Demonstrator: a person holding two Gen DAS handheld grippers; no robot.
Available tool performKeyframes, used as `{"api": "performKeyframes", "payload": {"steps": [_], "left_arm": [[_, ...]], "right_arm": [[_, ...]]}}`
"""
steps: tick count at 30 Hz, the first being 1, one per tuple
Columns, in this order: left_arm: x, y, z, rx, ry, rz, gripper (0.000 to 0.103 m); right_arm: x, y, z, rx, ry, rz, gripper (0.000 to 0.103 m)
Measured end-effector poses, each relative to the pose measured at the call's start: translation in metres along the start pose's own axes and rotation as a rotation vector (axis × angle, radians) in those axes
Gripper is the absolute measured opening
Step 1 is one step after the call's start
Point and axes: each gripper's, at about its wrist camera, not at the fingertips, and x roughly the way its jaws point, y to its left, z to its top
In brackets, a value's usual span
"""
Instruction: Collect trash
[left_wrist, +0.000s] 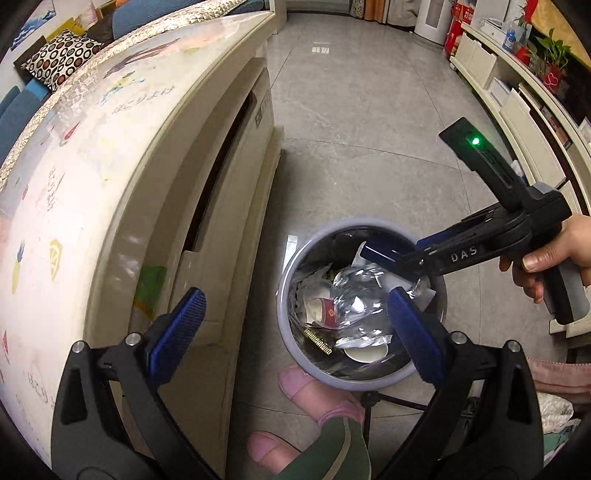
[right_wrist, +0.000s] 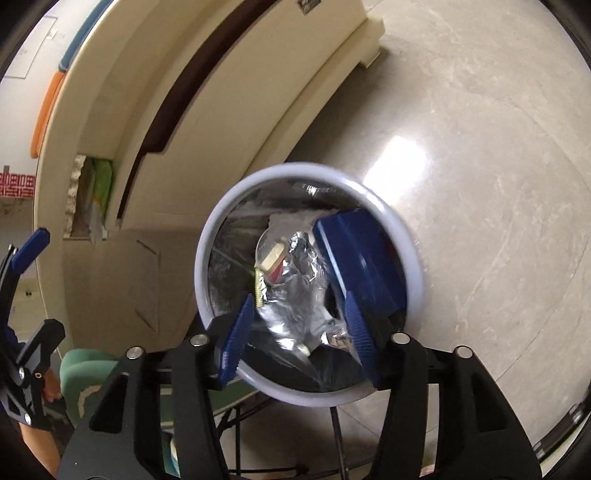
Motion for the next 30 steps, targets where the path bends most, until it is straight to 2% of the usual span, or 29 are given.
{"api": "performKeyframes", "payload": {"steps": [5, 10, 17, 21, 23, 30], "left_arm": [[-0.009, 0.005, 0.004, -0.017, -0.028, 0.011, 0.096], [-0.037, 0.021, 0.008, -0.053, -0.087, 0.032, 0.096], [-0.101, 0.064, -0.002, -0.132, -0.192, 0.159, 0.096], [-0.135, 0.100, -0.025, -0.237, -0.215, 0.208, 0.096], [-0.152, 0.118, -0.041, -0.292, -0.232, 0.256, 0.096], [-0.207, 0.184, -0.118, -0.545, -0.306, 0.417, 0.096]], "right_arm": [[-0.020, 0.006, 0.000, -0.013, -0.031, 0.027, 0.057], [-0.057, 0.031, 0.016, -0.086, -0.094, 0.069, 0.058], [-0.110, 0.124, 0.038, -0.290, -0.203, 0.143, 0.062], [-0.122, 0.192, 0.040, -0.433, -0.227, 0.169, 0.062], [-0.124, 0.223, 0.042, -0.479, -0.236, 0.197, 0.066], [-0.106, 0.326, 0.028, -0.631, -0.237, 0.271, 0.067]]}}
